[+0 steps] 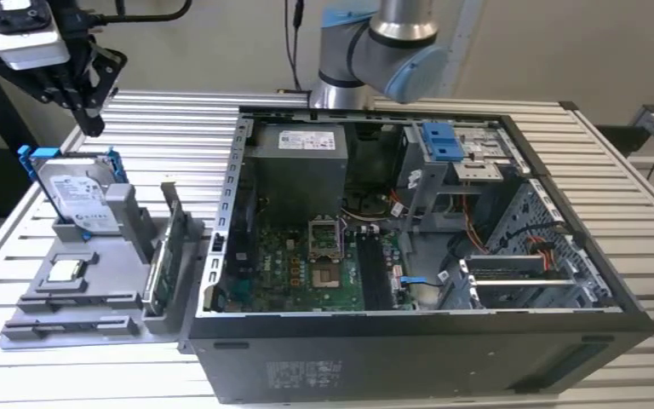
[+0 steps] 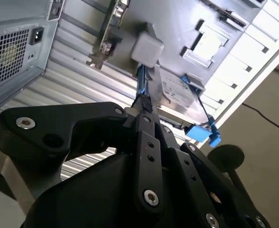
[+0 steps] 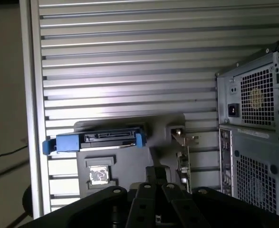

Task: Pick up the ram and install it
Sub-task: 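Reach for the ram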

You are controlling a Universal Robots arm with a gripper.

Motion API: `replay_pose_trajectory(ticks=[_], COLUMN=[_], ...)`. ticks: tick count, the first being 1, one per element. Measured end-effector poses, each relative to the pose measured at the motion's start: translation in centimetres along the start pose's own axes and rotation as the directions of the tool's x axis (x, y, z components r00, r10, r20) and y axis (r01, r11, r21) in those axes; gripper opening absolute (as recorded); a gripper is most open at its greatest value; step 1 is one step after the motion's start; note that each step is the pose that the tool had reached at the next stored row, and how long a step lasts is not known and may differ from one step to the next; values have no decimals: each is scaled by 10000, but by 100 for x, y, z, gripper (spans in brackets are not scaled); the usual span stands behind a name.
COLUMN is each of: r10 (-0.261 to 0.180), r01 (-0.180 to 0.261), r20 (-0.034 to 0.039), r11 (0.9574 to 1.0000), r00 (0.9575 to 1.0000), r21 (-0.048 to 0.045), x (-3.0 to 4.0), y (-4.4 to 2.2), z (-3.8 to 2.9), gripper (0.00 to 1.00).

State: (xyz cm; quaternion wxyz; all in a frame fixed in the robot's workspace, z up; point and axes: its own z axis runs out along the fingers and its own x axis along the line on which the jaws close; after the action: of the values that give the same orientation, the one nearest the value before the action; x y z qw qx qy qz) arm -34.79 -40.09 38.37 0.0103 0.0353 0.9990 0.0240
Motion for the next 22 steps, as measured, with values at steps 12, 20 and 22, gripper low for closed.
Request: replay_pose_trajectory(ticks=[12, 20, 22], r10=[-16, -33, -34], r01=[16, 33, 34], r20=[0, -2, -1], r11=[10000, 10000, 10000], r00=[10000, 10000, 10000], r21=[-1, -1, -1], x=[306, 306, 305], y=[-26, -47, -59], z=[6, 5, 4], gripper=[11, 11, 11])
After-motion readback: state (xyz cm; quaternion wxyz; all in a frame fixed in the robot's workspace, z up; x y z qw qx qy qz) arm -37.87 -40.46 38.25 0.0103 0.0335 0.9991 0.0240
